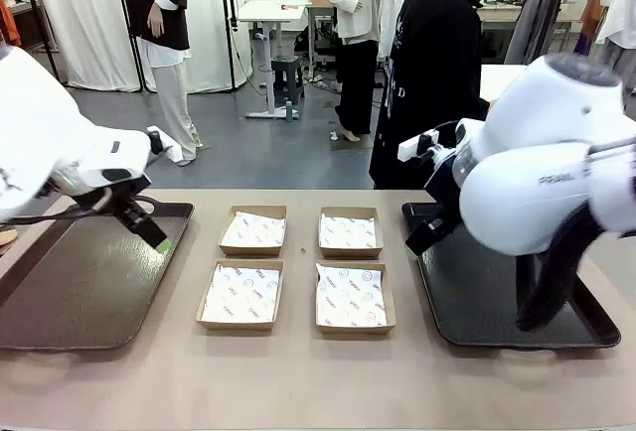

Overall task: Individually package the donuts and arrange them on the tray.
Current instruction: Pick up one Paper togo box.

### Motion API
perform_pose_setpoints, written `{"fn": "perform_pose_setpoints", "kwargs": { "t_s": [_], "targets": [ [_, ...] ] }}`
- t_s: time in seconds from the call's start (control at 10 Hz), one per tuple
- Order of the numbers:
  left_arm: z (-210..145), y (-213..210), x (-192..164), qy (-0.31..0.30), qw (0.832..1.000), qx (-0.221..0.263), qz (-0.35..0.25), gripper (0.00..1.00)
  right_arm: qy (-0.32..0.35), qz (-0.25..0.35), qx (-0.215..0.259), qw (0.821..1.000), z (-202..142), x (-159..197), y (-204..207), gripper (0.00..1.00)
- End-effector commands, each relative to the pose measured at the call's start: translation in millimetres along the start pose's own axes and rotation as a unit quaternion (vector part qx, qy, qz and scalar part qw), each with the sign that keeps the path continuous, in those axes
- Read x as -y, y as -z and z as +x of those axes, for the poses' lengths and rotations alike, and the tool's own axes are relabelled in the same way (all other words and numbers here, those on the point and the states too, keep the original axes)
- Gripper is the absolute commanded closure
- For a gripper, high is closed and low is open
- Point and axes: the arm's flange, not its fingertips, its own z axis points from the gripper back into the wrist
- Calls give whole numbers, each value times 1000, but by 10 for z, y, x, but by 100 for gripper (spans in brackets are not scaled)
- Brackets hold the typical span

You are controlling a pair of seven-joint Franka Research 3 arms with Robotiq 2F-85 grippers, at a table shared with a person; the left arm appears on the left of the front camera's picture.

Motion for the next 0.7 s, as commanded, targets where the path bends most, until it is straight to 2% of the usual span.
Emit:
{"fn": "perform_pose_setpoints", "kwargs": {
  "t_s": [0.0, 0.3, 0.4, 0.5, 0.6],
  "targets": [
    [-1144, -288, 426, 19, 999, -4, -39, 0, -5, 0, -33, 999, -1170, -241, -291, 0],
    [-1350, -433, 584, 23, 998, -17, -63, 0, 8, -5, -66, 998, -1489, -268, -385, 0],
    [-1298, -385, 559, 31, 999, 12, -15, 0, -15, -58, -70, 996, -1444, -190, -331, 0],
    [-413, -803, 85, 24, 998, -29, -57, 0, 13, 5, -67, 998, -453, -20, -774, 0],
    [-413, -803, 85, 24, 998, -29, -57, 0, 13, 5, -67, 998, -453, -20, -774, 0]
  ]
}}
